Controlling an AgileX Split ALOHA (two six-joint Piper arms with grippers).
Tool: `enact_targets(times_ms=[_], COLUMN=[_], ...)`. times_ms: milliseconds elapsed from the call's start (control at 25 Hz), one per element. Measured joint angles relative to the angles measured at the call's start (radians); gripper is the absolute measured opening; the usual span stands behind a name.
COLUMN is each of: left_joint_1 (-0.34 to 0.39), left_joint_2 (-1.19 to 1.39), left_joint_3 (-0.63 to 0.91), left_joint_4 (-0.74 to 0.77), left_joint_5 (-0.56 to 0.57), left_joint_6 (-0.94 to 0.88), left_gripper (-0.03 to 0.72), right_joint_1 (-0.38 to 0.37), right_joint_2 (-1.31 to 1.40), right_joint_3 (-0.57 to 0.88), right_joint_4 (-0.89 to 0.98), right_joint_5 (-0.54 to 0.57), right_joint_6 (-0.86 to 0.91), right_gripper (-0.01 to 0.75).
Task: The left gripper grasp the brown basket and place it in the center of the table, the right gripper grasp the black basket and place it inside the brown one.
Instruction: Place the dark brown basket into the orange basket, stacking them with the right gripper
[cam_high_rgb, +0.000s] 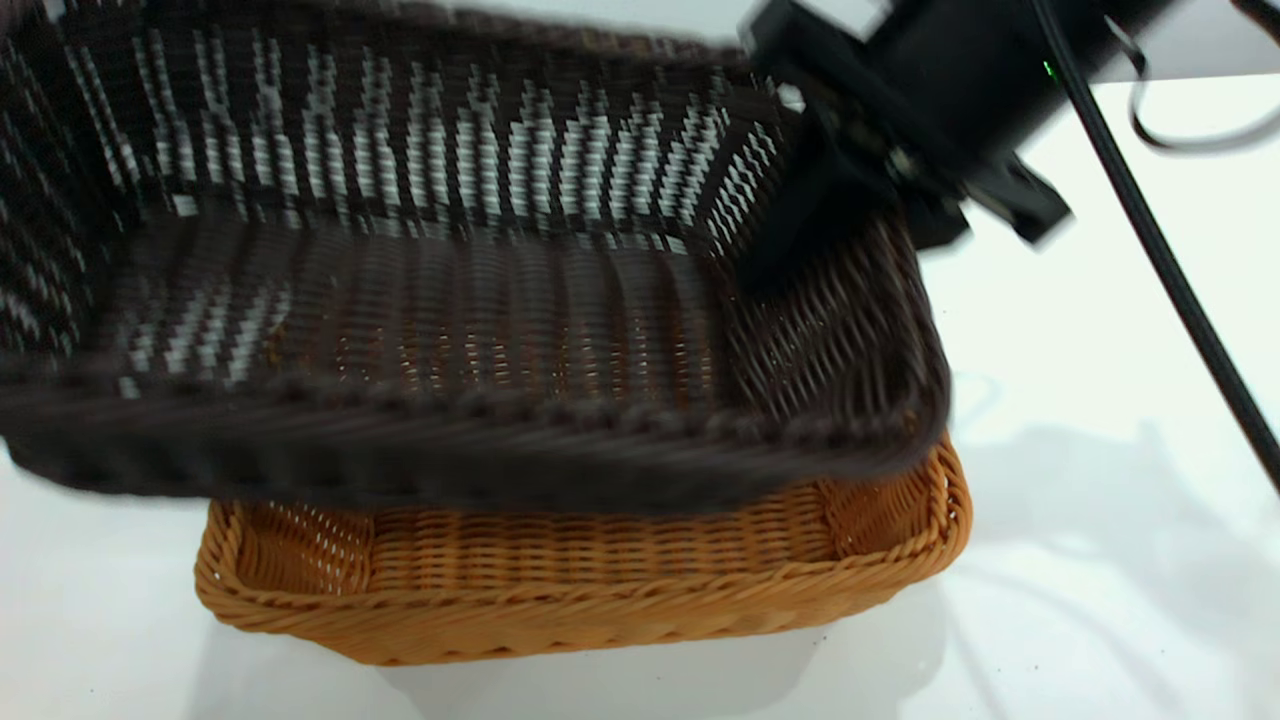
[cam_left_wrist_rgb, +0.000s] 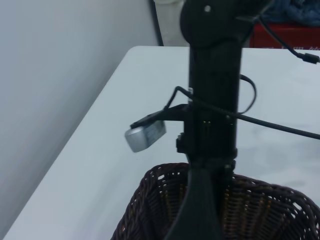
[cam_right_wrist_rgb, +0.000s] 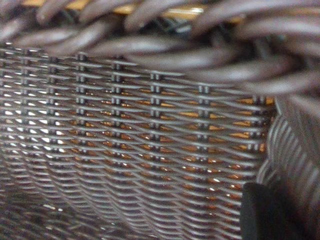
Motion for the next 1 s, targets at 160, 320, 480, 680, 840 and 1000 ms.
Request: enact_targets(times_ms=[160,320,480,680,840,1000], left_joint_1=[0.0,0.0,0.0,0.0,0.0,0.0], left_joint_2=[0.0,0.0,0.0,0.0,0.0,0.0], left_joint_3=[0.0,0.0,0.0,0.0,0.0,0.0], left_joint_4=[0.0,0.0,0.0,0.0,0.0,0.0], left_joint_5=[0.002,0.002,0.001,0.001,0.0,0.0], left_joint_6=[0.0,0.0,0.0,-0.001,-0.003,-0.003], left_gripper=[0.524,0.524,0.524,0.524,0.524,0.524], right_joint_1=[0.001,0.0,0.0,0.0,0.0,0.0], right_joint_2=[0.031,0.051,0.062,0.075,0.106,0.134], right_joint_3=[-0.029,-0.031,-0.053,-0.069,-0.07,-0.07], right_joint_4=[-0.119,-0.177,-0.18,-0.186,-0.191,-0.198], right_joint_5=[0.042,0.006,-0.007,-0.022,-0.019,-0.014], right_joint_6=[0.055,0.088,0.084,0.093,0.101,0.1], right_gripper=[0.12,0.12,0.12,0.12,0.12,0.12])
